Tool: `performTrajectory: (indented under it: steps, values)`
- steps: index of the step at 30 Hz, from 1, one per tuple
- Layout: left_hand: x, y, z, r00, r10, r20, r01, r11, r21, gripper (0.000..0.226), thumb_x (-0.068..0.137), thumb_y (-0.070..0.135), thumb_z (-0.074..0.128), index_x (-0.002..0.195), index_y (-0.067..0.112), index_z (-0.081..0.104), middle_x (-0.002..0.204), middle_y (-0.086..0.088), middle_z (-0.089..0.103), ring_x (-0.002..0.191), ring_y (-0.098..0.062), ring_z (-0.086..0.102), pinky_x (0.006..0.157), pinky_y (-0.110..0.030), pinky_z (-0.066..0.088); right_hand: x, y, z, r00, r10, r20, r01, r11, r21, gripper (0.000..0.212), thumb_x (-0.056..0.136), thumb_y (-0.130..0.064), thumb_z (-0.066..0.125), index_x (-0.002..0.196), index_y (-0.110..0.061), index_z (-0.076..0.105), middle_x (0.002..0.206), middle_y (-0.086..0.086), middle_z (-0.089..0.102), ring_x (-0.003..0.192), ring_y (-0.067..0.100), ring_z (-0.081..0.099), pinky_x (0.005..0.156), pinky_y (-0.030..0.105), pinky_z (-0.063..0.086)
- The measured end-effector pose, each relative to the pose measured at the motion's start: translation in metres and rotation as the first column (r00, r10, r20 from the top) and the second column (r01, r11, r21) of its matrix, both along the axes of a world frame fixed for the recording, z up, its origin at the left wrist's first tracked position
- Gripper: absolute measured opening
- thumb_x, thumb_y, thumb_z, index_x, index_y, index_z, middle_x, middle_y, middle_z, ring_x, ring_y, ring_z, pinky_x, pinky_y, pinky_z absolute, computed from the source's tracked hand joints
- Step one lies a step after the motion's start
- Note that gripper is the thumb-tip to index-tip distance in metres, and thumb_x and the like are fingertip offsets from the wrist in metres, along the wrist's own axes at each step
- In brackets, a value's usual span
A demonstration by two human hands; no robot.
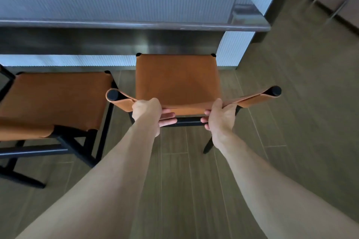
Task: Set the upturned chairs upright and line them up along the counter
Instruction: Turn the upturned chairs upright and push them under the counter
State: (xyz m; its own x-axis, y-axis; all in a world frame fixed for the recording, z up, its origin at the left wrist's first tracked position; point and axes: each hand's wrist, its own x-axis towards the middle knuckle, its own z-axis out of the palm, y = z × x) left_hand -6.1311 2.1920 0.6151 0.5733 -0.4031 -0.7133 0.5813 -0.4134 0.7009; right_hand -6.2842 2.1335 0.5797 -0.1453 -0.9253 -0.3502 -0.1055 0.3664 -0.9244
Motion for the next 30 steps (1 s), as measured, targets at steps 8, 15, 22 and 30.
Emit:
performTrajectory:
  steps: [8, 15, 22, 30]
  values:
    - [0.030, -0.061, 0.006, 1.000, -0.020, -0.011, 0.020, 0.999, 0.050, 0.015, 0.103, 0.008, 0.044, 0.111, 0.000, 0.054, 0.066, -0.018, 0.074, 0.062, -0.041, 0.074, 0.057, -0.052, 0.063, 0.025, -0.058, 0.010, 0.998, 0.060, -0.034, -0.057, 0.996, 0.067, 0.023, 0.106, -0.036, 0.037, 0.116, -0.015, 0.040, 0.080, 0.004, 0.068, 0.039, 0.006, 0.060, 0.040, 0.020, 0.045]
    - [0.043, -0.080, 0.003, 0.998, 0.020, -0.063, -0.014, 0.994, 0.105, 0.014, 0.100, 0.001, 0.042, 0.096, 0.003, 0.055, 0.057, -0.017, 0.070, 0.060, -0.040, 0.074, 0.062, -0.052, 0.063, 0.036, -0.076, 0.009, 0.995, 0.053, -0.087, -0.043, 0.992, 0.116, 0.024, 0.105, -0.036, 0.037, 0.117, -0.015, 0.041, 0.076, 0.004, 0.067, 0.040, 0.007, 0.059, 0.042, 0.021, 0.047]
    - [0.048, -0.077, 0.014, 0.992, -0.063, -0.109, 0.077, 0.989, 0.129, 0.015, 0.102, 0.010, 0.052, 0.113, 0.000, 0.057, 0.074, -0.021, 0.075, 0.064, -0.039, 0.075, 0.056, -0.049, 0.063, 0.040, -0.079, 0.035, 0.980, 0.114, -0.165, -0.070, 0.966, 0.251, 0.026, 0.107, -0.037, 0.036, 0.119, -0.014, 0.038, 0.079, 0.006, 0.067, 0.047, 0.013, 0.063, 0.045, 0.026, 0.053]
    - [0.036, -0.052, 0.101, 0.921, -0.364, -0.141, 0.380, 0.919, 0.109, 0.044, 0.099, 0.038, 0.061, 0.104, -0.007, 0.060, 0.096, -0.031, 0.071, 0.079, -0.044, 0.074, 0.060, -0.048, 0.063, 0.000, -0.077, 0.118, 0.924, 0.285, -0.255, -0.180, 0.913, 0.367, 0.065, 0.101, -0.061, 0.032, 0.098, -0.007, 0.068, 0.075, 0.008, 0.075, 0.069, 0.023, 0.074, 0.066, 0.041, 0.064]
